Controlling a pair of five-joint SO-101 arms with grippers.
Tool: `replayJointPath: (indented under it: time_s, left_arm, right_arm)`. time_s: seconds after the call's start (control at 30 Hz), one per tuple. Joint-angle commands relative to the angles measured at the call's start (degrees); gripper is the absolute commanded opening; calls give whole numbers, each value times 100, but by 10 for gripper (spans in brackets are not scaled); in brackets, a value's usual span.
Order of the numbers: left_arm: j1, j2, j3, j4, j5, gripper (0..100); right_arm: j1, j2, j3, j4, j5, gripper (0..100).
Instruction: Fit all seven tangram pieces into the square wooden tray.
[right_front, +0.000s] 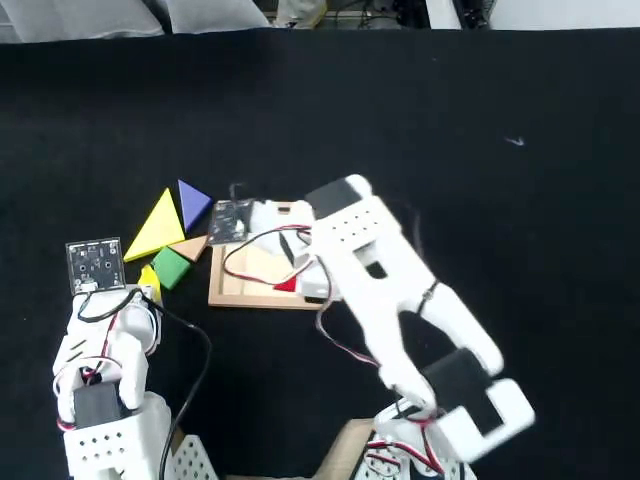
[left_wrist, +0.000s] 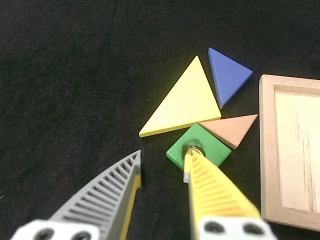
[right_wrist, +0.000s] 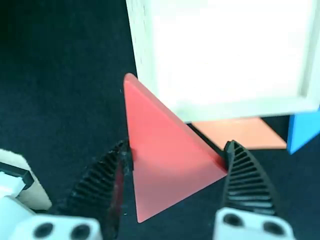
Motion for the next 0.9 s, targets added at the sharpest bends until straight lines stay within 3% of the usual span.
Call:
replayJointPath:
  time_s: [0.0, 0.37, 0.87]
  left_arm:
    - [13, -44, 110, 35, 0, 148]
    - [22, -44, 110, 35, 0, 148]
    - [22, -44, 110, 9, 0, 148]
  right_arm:
    - [-185, 523, -760, -105, -281, 211]
    - [-571, 2088, -2633, 132, -695, 211]
    - [-1134, 2651, -2791, 105, -800, 212]
